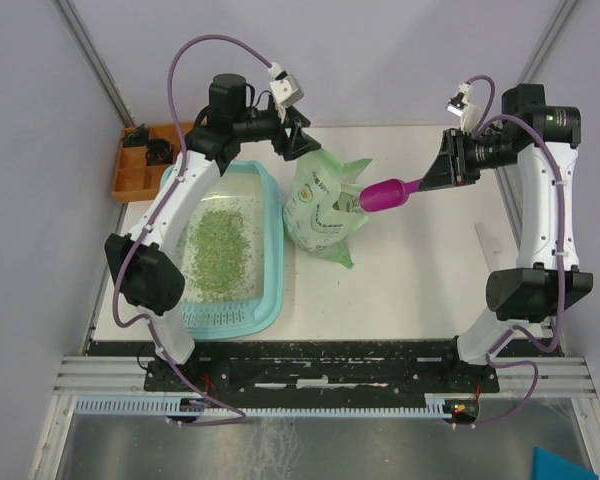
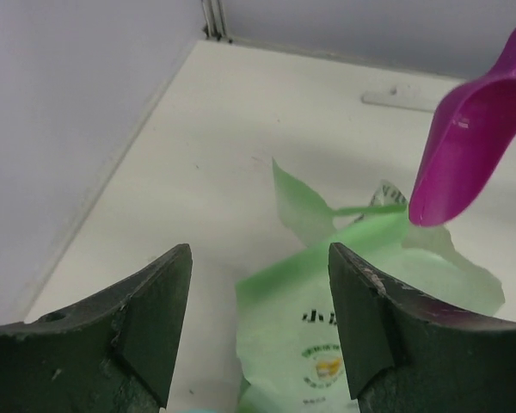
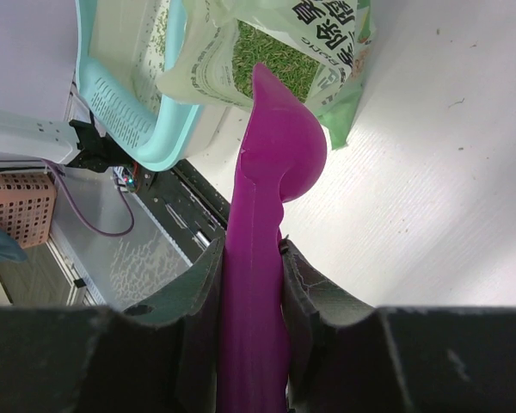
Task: Fill the litter box with clean litter
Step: 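Scoop the cat litter from the cat litter bag.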
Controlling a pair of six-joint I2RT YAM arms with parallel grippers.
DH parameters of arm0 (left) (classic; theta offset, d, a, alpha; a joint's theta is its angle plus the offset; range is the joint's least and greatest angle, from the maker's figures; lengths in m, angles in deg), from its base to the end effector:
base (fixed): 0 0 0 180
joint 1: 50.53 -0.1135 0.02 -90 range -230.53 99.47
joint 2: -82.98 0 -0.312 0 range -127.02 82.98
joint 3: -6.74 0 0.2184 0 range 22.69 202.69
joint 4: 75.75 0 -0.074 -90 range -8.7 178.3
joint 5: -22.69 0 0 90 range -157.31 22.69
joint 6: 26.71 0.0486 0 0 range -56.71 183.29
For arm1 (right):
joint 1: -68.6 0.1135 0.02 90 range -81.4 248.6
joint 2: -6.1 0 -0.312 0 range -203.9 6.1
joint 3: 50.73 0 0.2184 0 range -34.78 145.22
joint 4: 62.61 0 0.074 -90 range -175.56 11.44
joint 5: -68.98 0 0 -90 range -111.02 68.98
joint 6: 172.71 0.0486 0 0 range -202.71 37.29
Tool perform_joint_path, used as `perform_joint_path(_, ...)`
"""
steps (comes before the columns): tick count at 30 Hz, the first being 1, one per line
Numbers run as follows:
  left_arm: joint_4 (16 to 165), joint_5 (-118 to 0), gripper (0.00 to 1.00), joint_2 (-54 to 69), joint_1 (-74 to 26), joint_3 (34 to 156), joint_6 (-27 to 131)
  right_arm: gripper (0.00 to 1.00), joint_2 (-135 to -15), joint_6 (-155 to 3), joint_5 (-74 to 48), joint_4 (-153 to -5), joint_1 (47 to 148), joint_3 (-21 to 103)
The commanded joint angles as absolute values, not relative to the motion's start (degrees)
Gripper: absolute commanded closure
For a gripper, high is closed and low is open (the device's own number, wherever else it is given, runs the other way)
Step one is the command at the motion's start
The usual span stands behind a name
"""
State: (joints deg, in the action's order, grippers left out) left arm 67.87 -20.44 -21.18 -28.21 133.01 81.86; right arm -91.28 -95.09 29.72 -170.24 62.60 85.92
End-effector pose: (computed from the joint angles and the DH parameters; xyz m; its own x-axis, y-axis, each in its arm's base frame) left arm 0.3589 -0.1857 0.4718 0.0749 0.2046 -0.9760 0.9390 0.3151 0.1381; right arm 0.2703 0.0094 0.4638 -0.8562 -0.0464 -0.5145 -0.4109 0.6647 0.6239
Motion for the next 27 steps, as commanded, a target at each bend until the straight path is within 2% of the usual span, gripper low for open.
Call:
perform_joint_path(1,71.9,-16.2,0.29,-15.4,-29.2,123.9,79.7,0.98,-91.5,-97.9,31.7,-173.3,63.2,87.7)
perform_joint_path(4,77.4,-17.3,0.29,-13.5,-29.6,118.0,77.5,0.98,-91.8,-98.6,31.7,-173.5,64.3,87.5)
perform_joint_path(13,89.0,-15.7,0.34,-15.2,-30.1,113.7,68.9,0.98,-91.9,-100.1,29.8,-175.2,66.7,87.3)
perform_joint_path(18,88.9,-13.6,0.41,-15.6,-30.1,113.4,67.8,0.98,-91.4,-100.3,28.6,-175.2,66.7,87.1)
perform_joint_path(27,85.9,-9.1,0.47,-18.4,-30.2,113.9,67.4,0.98,-92.2,-100.2,28.5,-175.4,66.7,86.9)
